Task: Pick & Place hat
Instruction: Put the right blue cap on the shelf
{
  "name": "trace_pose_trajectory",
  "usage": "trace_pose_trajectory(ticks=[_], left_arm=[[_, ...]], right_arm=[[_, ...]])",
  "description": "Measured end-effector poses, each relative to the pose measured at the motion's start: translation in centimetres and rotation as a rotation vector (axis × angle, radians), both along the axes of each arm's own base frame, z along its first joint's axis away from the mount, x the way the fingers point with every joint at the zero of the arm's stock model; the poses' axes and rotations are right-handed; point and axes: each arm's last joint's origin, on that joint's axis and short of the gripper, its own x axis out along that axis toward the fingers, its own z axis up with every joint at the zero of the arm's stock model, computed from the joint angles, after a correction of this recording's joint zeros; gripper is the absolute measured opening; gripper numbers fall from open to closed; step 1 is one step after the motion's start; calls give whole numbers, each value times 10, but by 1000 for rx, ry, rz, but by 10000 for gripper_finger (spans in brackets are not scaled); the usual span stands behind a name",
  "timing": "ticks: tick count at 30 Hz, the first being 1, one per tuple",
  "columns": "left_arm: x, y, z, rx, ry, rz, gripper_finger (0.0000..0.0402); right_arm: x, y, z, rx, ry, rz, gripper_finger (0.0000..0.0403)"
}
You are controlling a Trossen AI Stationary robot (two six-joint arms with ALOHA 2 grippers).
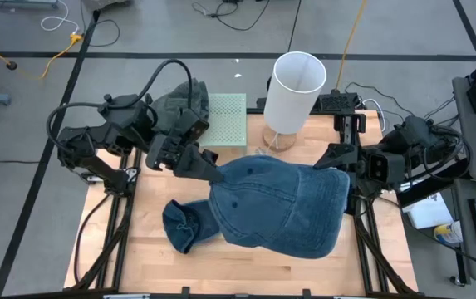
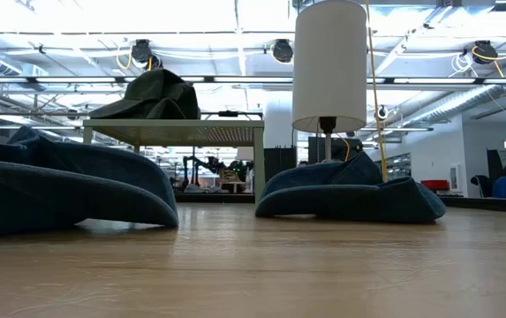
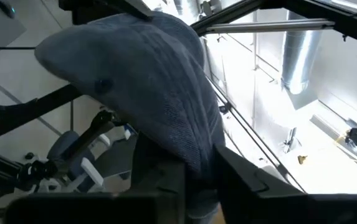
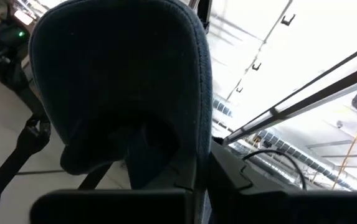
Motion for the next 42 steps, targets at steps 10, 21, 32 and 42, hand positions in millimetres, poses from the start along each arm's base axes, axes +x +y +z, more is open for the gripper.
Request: trace_pose_trajectory(ticks=[10,21,32,42], left_arm=[[2,15,0,35,-11,-9,5],[-31,60,1,166,64,12,4],[-73,114,-14,459,142,95,4],[-79,142,-35,720,202,190,4]], right_arm=[[0,-2,-10,309,231,-45,95],[-22,27,-38,405,585,-73,157],[-30,38,-38,317,565,-129,140],[-31,38,-28,264,456,-140,143]])
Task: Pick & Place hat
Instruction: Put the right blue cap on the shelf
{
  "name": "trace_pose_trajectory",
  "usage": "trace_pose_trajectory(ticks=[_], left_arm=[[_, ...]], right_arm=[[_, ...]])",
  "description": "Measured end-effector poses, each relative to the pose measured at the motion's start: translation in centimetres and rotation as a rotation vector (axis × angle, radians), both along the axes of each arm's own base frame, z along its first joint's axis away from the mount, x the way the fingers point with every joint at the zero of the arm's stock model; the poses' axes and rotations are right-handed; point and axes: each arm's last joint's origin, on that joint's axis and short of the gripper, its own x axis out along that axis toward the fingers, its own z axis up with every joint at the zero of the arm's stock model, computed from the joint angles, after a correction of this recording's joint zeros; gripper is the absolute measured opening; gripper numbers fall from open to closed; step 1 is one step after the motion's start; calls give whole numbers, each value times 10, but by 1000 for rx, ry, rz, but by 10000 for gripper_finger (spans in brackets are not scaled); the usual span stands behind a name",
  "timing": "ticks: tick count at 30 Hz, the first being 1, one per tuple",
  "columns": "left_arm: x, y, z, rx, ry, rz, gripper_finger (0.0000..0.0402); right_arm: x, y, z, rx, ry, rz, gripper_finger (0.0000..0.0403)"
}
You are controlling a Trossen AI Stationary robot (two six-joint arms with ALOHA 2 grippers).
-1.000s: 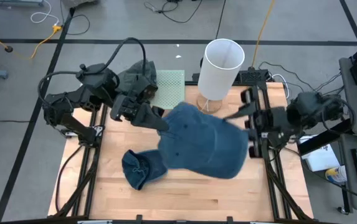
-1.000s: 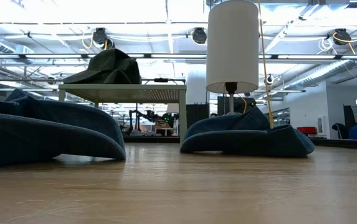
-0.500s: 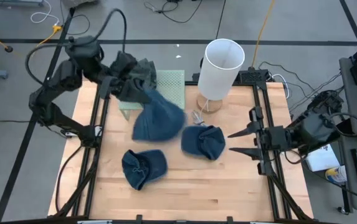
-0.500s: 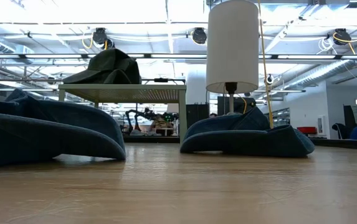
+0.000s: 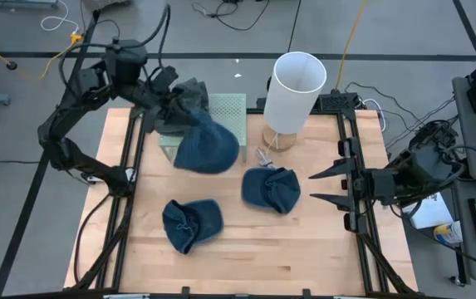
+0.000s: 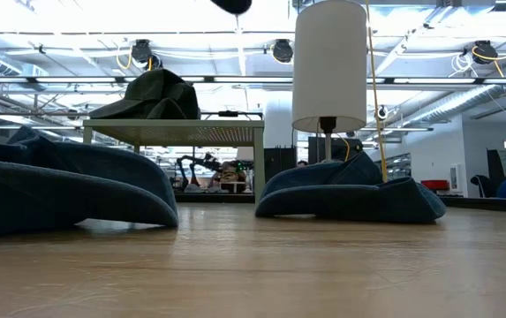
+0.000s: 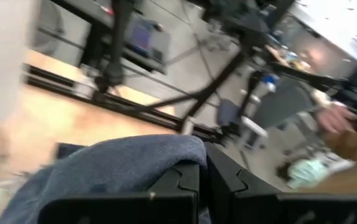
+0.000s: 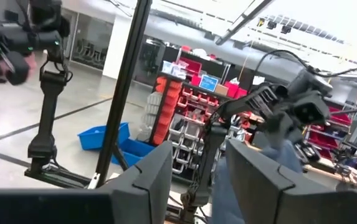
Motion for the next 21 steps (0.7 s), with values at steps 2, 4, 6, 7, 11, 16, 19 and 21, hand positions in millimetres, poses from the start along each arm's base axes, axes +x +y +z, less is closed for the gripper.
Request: trace_pose_trajectory(ticks=[2,4,6,7,11,16,19,21], left_arm=[[2,10,-2,20,-4,38,4],[6,22,-3,37,-17,68,4],[11,35,-8,37,-8,102,4],[13,43,-10,31,-2,114,4],[16,76,-22,34,18,158,4],[22,115,-38,19,19,175,4],[29,135,-50,-15,19,163,4],[34,146,-58,-41,31,154,4]], right_arm=[[0,0,0,0,-2,0,141],[0,0,0,-3,-1,1,140],[0,0,0,-9,-2,0,140],[0,0,0,-11,-2,-1,140],[0,0,0,-37,-4,-4,139],[0,0,0,-60,-7,-8,139],[0,0,0,-60,-7,-8,139],[0,0,0,-61,-7,-9,139]])
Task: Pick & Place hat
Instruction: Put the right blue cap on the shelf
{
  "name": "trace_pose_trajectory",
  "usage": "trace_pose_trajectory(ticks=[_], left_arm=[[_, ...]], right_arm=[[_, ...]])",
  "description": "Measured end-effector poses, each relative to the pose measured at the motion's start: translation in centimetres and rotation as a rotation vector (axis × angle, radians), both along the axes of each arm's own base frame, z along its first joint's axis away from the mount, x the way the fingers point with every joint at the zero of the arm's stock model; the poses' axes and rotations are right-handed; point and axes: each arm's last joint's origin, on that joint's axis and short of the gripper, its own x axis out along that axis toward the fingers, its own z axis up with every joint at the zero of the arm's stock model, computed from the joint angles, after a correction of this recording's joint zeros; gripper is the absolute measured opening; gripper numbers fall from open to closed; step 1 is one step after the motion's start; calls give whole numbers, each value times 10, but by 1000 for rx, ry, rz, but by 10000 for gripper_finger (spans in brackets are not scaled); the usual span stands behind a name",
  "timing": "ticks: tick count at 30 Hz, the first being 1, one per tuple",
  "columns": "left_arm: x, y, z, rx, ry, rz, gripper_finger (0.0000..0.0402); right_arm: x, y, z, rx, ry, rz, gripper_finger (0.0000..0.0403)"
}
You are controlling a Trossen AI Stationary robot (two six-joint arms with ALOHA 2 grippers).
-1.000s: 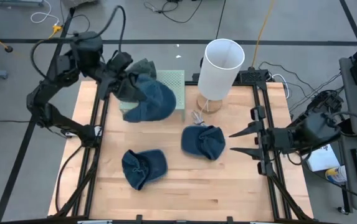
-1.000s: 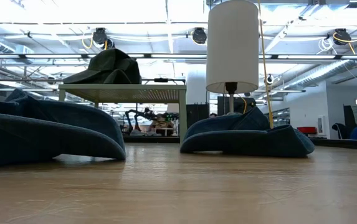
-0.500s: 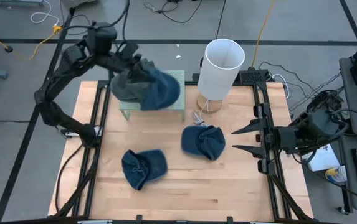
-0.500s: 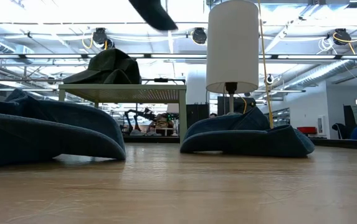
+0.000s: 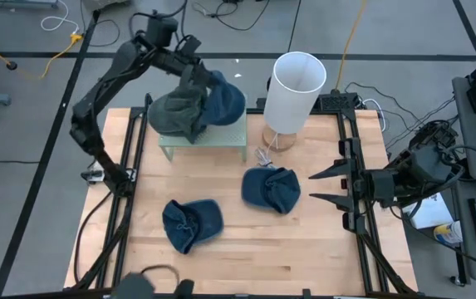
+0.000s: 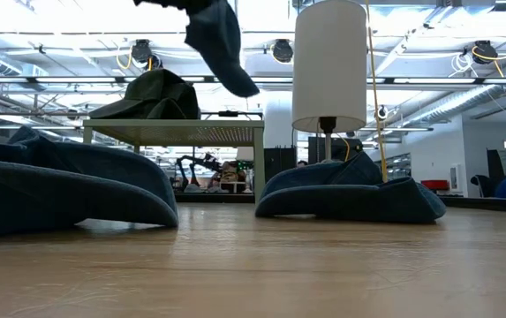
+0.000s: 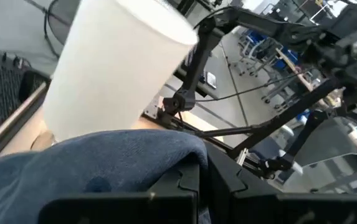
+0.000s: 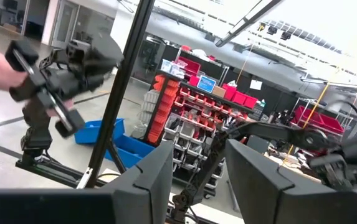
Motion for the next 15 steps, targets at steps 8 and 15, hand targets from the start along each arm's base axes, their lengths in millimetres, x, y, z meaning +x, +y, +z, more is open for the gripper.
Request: trace_pose_trajectory(ticks=[8,15], left_arm=[[10,28,-36,-106,118,26,4],[5,35,-61,-107,307,93,3]], right_arm=[[0,0,0,0,0,0,139],[0,0,0,-49,-5,-7,139]])
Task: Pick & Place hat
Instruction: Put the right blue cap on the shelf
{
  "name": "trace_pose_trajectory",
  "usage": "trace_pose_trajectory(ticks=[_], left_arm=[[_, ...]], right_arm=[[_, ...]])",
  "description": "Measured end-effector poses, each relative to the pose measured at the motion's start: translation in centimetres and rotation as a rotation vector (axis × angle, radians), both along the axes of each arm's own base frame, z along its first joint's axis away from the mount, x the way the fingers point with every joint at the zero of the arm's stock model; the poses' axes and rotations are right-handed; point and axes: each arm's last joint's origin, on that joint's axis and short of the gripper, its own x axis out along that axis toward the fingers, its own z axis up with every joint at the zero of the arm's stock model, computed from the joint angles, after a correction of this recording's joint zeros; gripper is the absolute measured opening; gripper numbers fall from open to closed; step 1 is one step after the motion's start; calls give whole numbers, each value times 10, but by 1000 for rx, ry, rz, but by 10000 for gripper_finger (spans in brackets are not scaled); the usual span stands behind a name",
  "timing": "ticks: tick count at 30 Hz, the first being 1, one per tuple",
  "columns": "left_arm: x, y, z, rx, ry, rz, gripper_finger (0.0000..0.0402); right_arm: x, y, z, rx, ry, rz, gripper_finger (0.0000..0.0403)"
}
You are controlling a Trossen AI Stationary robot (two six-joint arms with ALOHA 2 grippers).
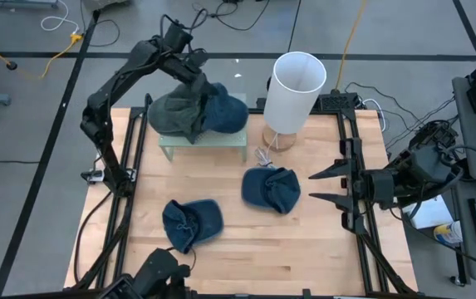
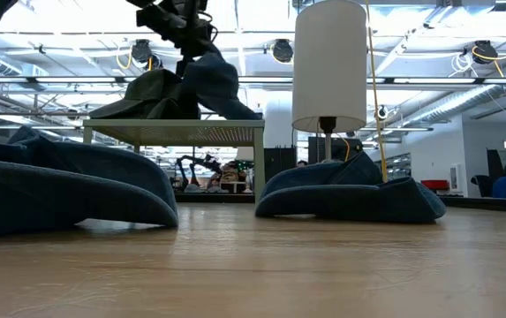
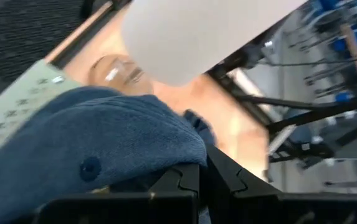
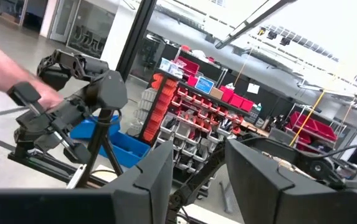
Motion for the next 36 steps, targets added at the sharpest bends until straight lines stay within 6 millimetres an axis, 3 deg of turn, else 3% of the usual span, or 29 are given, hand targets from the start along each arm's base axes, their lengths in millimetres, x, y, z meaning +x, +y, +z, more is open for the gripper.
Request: trace_pose_trajectory(ticks=[10,20,29,36], left_arm=[[7,-6,-8,250,228,87,3],[2,-11,-14,266,395,133,7],[3,-12,-15,276,423,160,89],[1,-12,-14,344,494,217,183]], right_arm=[[0,0,0,-44,-4,-10,139],[0,0,0,-49,-5,-11,139],[0,0,0,-43,-4,-10,139],[0,0,0,-42,-4,-10,139]])
